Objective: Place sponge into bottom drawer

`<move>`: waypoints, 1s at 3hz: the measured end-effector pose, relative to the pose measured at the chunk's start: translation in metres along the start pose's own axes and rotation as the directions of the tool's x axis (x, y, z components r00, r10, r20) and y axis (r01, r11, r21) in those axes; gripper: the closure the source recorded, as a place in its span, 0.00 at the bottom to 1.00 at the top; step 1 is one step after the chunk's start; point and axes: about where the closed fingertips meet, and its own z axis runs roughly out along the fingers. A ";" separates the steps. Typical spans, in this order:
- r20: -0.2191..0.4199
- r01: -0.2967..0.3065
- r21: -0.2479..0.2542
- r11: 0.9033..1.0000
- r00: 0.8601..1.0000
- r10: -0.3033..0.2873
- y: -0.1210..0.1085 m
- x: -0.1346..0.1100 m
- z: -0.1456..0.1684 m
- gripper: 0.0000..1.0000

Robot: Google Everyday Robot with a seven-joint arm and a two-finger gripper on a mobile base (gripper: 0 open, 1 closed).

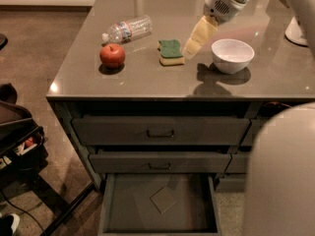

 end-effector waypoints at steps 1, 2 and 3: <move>0.044 -0.002 0.011 1.000 0.999 0.002 -0.018 -0.013 0.005 0.00; 0.044 -0.014 0.013 1.000 0.999 0.013 -0.018 -0.016 0.010 0.00; 0.067 0.013 -0.017 1.000 0.998 -0.012 -0.020 -0.038 0.037 0.00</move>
Offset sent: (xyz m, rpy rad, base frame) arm 0.0184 0.0093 -0.0042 0.0334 -0.0089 -0.0299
